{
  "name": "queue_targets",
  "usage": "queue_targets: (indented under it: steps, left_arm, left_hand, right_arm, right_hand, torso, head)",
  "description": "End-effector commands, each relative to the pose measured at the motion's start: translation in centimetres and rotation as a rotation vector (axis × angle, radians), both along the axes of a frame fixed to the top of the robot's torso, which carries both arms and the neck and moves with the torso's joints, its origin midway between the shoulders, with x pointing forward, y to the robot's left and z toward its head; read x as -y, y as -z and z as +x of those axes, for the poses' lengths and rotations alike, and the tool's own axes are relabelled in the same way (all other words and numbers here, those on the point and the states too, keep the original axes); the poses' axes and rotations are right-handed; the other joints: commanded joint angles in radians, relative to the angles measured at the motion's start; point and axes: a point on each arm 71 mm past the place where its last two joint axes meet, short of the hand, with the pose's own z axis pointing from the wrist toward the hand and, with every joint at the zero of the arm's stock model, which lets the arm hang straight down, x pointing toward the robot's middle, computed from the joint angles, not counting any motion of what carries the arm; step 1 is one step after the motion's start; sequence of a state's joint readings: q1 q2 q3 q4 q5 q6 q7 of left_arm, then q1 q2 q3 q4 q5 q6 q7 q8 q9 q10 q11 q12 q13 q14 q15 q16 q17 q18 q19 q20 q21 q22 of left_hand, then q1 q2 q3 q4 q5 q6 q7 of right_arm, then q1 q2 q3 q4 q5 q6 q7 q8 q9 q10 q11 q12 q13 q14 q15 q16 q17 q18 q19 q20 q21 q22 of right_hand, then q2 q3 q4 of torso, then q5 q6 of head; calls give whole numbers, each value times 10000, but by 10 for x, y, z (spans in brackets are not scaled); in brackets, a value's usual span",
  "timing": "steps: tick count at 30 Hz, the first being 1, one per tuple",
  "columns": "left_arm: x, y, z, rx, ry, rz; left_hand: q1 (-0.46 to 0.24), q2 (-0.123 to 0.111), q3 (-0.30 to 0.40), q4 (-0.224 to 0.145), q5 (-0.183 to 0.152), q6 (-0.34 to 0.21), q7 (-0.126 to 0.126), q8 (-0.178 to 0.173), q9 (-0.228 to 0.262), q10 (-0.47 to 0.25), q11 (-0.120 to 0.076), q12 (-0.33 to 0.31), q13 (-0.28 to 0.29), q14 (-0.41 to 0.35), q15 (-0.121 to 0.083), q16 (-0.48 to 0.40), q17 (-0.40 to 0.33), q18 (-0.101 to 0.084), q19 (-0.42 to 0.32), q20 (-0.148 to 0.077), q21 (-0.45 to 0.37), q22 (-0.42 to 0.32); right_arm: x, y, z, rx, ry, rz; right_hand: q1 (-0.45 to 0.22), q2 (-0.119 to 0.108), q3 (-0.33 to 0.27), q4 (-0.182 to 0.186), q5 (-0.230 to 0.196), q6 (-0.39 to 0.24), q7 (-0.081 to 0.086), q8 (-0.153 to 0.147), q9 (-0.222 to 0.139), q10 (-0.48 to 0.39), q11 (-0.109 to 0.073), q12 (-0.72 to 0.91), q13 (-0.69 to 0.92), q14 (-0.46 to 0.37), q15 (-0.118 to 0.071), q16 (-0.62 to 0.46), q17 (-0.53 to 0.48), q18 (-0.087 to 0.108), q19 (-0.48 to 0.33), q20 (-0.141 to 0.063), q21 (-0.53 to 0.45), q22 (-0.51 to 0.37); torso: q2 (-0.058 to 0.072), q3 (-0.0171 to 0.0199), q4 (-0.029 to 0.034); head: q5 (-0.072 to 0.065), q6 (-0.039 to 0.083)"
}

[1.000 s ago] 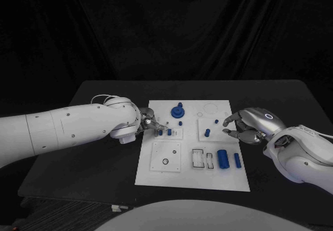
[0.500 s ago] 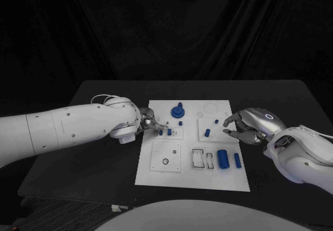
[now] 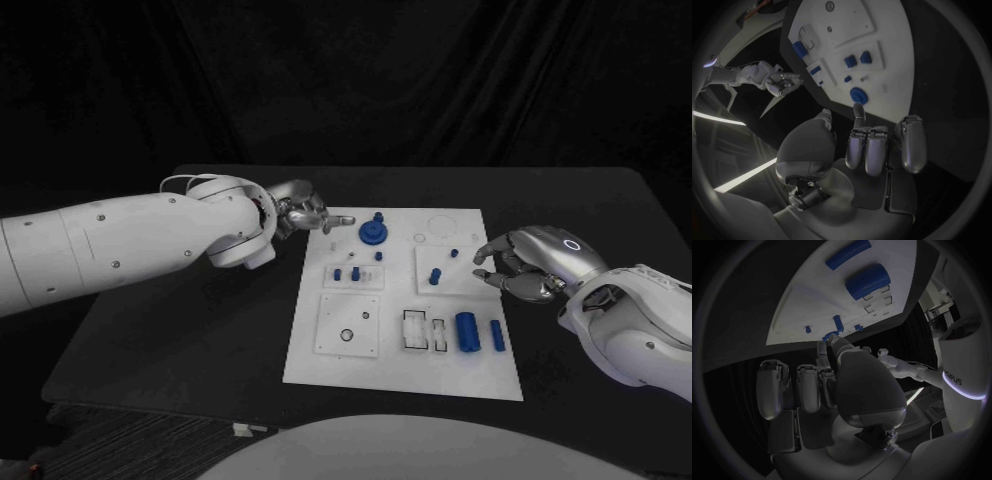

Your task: Assemble the parts on the task board

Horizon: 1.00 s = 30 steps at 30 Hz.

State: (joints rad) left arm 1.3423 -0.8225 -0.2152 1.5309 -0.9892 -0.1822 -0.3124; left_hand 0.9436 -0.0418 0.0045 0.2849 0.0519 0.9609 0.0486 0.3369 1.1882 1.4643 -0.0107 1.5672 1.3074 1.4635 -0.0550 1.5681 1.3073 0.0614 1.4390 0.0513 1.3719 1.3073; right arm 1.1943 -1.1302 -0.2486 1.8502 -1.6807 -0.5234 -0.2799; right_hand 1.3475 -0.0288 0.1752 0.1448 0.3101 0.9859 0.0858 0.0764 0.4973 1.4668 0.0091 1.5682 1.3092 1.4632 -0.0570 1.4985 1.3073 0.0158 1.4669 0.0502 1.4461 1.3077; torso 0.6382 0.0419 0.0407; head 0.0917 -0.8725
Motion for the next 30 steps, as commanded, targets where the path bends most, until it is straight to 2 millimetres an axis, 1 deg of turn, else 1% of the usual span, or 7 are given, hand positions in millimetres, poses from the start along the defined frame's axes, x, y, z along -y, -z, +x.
queue_targets:
  steps: [1, 4, 7, 10, 14, 20, 30]
  left_arm:
    - [6, -34, 9, 3152, 1656, -1690]
    - [12, -45, 14, 4138, 3018, -1725]
    - [21, -47, 16, 4994, 4667, -943]
    - [29, -37, 16, 5517, 6074, 249]
    - [37, -21, 14, 6010, 7144, 1152]
    - [50, 4, 12, 6230, 7801, 1607]
    - [60, 20, 13, 5561, 7700, 2008]
  left_hand:
    - [847, 43, -107, -149, 23, -509, 114, -178, -7, 916, 26, -105, 2481, 1073, -2, 27, 2635, -68, -156, 30, -131, 1903]
    - [2355, 366, 40, -439, 27, -2392, 483, -1088, -322, 196, 282, -708, 1884, 1050, 274, 14, 2607, 37, -730, 245, -717, 1731]
    - [3689, 506, 326, -811, 30, -3497, 420, -1821, -1176, -1977, 369, -2434, 466, -1474, 411, -1482, 30, 72, -1086, 378, -931, 1680]
    - [4406, 468, 530, -591, -29, -3898, -329, -2418, -2686, -8113, 893, -9368, -4204, -3295, 840, -3550, -2350, 286, -2240, 663, -2231, 1280]
    - [5409, 290, 1062, -1173, 335, -2978, -1154, -2750, -6005, -8111, 327, -12892, -8321, -3228, 318, -4631, -3349, 446, -2307, 576, -3226, 1063]
    - [5348, 43, 1347, -1778, 691, -2283, -1081, -2710, -7836, -7202, 359, -13429, -9926, -930, 200, -2515, -1327, -46, -116, 463, -554, 1894]
    - [4949, -141, 1358, -1772, 499, -1214, -423, -2672, -8448, -6430, 435, -13485, -10231, -296, 187, -1507, -340, 84, -344, 297, -1071, 1721]
  right_arm:
    - [1, -1, 0, 156, 115, 108]
    - [2, -1, 1, 195, 128, 113]
    - [3, -1, 1, 231, 108, 118]
    - [3, -1, 2, 284, 43, 146]
    - [3, -1, 2, 320, -22, 162]
    - [3, -1, 1, 337, -111, 189]
    - [3, -1, -1, 312, -176, 203]
  right_hand:
    - [86, -5, 53, 17, 69, 51, 35, -33, -17, 1040, -50, 26, 2616, 741, -52, -26, 882, 177, 459, -28, -47, 2187]
    - [75, -5, 50, 25, 70, 52, 37, -34, -18, 1040, -50, 26, 2616, 742, -52, -26, 883, 176, 460, -28, -43, 2188]
    - [75, -5, 50, 25, 70, 52, 37, -34, -18, 1040, -50, 26, 2616, 742, -52, -26, 883, 176, 460, -28, -43, 2188]
    - [59, -5, 47, 36, 72, 55, 36, -33, -18, 1040, -48, 26, 2616, 740, -51, -31, 872, 176, 459, -28, -45, 2188]
    - [59, -5, 47, 37, 73, 56, 36, -33, -18, 1040, -48, 26, 2616, 741, -51, -27, 881, 177, 458, -28, -49, 2186]
    - [56, -1, 50, 39, 79, 64, 31, -29, -18, 1027, -51, 11, 2597, 743, -51, -23, 889, 173, 464, -27, -35, 2192]
    - [62, -1, 57, 35, 102, 72, 25, -27, -17, 1005, -57, -15, 2567, 743, -53, -25, 885, 175, 461, -28, -43, 2189]
  torso:
    - [29, 12, -33]
    - [51, 0, 5]
    - [99, -27, 19]
    - [167, -80, 9]
    - [207, -126, 4]
    - [252, -182, 7]
    - [268, -174, 2]
  head:
    - [181, -2]
    - [228, -2]
    - [244, -2]
    - [236, -2]
    - [173, -2]
    - [146, -2]
    - [191, -2]
